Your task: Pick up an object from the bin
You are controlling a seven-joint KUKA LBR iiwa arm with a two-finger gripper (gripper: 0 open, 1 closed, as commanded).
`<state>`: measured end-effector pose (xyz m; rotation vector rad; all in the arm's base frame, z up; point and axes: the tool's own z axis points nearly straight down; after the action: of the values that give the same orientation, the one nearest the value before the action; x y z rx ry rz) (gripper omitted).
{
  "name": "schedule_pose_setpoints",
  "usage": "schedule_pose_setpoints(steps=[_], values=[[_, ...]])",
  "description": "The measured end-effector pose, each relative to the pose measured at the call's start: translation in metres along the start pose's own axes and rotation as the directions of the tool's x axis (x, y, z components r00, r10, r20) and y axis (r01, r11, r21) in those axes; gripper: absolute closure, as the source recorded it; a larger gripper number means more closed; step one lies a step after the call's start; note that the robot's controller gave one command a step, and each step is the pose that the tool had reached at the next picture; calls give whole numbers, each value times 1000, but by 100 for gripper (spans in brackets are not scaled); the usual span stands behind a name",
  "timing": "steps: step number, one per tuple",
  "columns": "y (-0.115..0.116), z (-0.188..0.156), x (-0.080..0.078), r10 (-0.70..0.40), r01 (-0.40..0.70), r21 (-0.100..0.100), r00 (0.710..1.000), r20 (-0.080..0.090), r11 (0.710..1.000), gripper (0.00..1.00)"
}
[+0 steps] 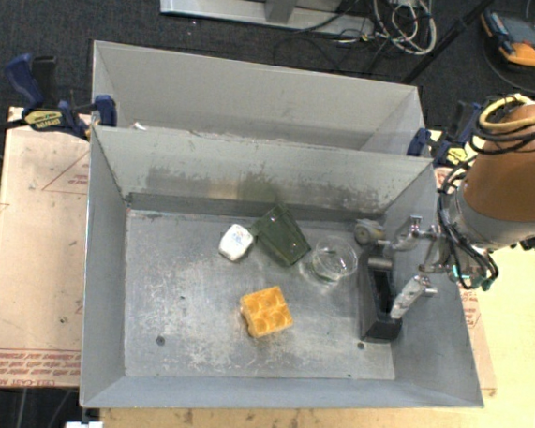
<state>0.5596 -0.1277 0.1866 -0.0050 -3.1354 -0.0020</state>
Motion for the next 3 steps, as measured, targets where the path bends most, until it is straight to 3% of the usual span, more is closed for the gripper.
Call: schedule_pose_setpoints(steps=[1, 2, 3], values=[[1, -4, -2, -3, 3, 1, 1000, 7, 1000, 0], [41, 60, -30, 67, -67, 0, 998, 14, 998, 0], [58, 73, -54, -5, 5, 0, 1000, 3, 1000, 0]])
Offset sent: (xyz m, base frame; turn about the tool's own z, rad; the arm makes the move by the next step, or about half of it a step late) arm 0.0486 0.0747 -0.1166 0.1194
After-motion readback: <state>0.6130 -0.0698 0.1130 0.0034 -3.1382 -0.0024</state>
